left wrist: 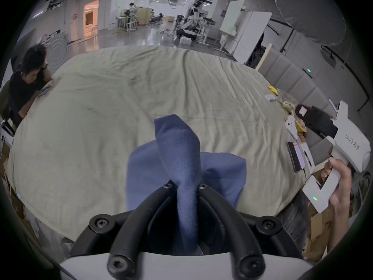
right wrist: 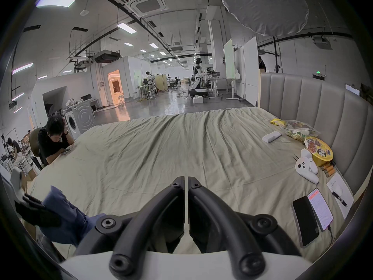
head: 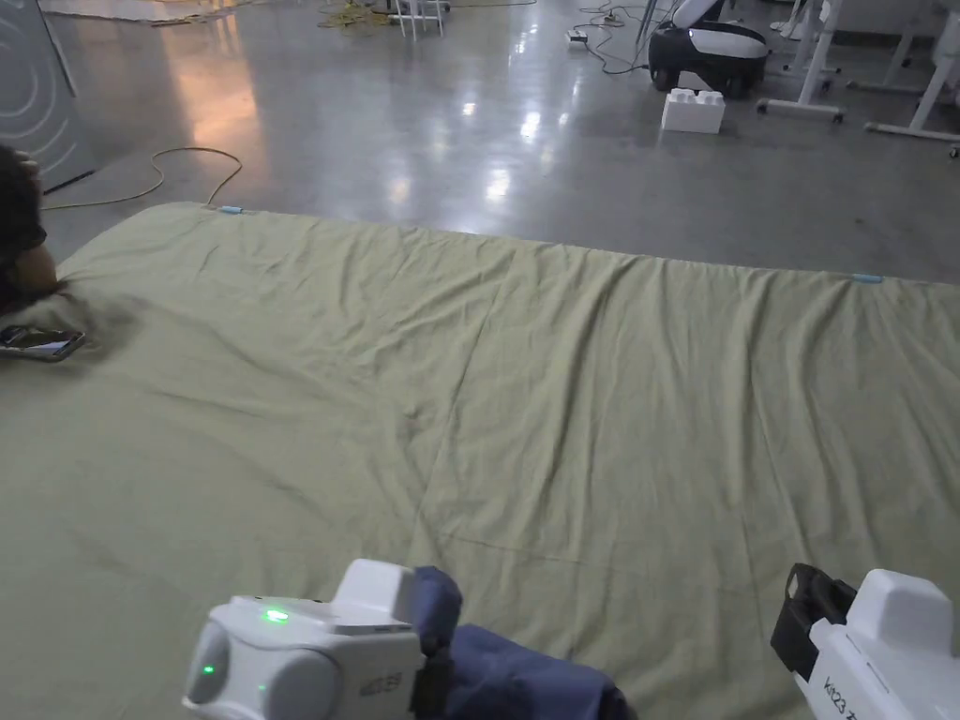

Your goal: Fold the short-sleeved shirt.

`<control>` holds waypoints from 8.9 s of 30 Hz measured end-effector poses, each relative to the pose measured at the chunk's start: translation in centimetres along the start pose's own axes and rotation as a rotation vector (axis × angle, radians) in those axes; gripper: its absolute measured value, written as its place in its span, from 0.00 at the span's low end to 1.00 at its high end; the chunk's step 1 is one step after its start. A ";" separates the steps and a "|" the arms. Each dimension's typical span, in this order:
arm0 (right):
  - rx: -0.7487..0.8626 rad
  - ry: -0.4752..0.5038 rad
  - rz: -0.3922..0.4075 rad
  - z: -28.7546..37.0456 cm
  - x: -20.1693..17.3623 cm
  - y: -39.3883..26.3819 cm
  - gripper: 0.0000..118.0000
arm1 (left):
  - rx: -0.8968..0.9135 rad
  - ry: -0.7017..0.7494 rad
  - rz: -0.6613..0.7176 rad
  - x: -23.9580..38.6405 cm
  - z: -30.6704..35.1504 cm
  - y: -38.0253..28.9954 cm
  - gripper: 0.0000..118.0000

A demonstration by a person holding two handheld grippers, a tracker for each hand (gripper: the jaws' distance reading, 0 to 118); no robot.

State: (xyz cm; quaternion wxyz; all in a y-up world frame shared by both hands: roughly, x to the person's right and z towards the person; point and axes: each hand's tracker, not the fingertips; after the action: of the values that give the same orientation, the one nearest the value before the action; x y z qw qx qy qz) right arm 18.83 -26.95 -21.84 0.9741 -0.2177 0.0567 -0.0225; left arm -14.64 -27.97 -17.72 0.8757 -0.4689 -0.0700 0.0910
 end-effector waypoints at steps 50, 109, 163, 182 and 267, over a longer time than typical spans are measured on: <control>0.017 -0.056 0.006 2.2 1.9 -0.8 0.03 | -0.064 -0.203 0.079 5.3 -11.6 -4.5 0.09; -0.138 0.121 0.288 -1.3 -16.2 -13.2 0.03 | 0.448 0.249 0.079 -10.4 1.3 -5.3 0.09; -0.014 0.067 0.248 -2.2 -10.0 -5.9 0.03 | -0.039 -0.716 0.514 -18.1 -7.1 -3.5 0.22; 0.250 -0.072 0.167 0.0 -3.5 5.6 0.03 | -0.078 -0.221 0.439 -37.3 9.2 3.0 0.22; 0.243 -0.066 0.140 -0.2 -5.2 2.5 0.28 | 0.764 0.308 -0.084 -1.4 1.9 4.5 0.16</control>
State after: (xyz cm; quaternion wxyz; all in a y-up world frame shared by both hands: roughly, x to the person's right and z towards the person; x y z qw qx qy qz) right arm 13.67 -24.38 -22.58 0.9938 -0.0941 0.0366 0.0459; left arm -16.78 -24.33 -20.50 0.9900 -0.1149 0.0814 0.0034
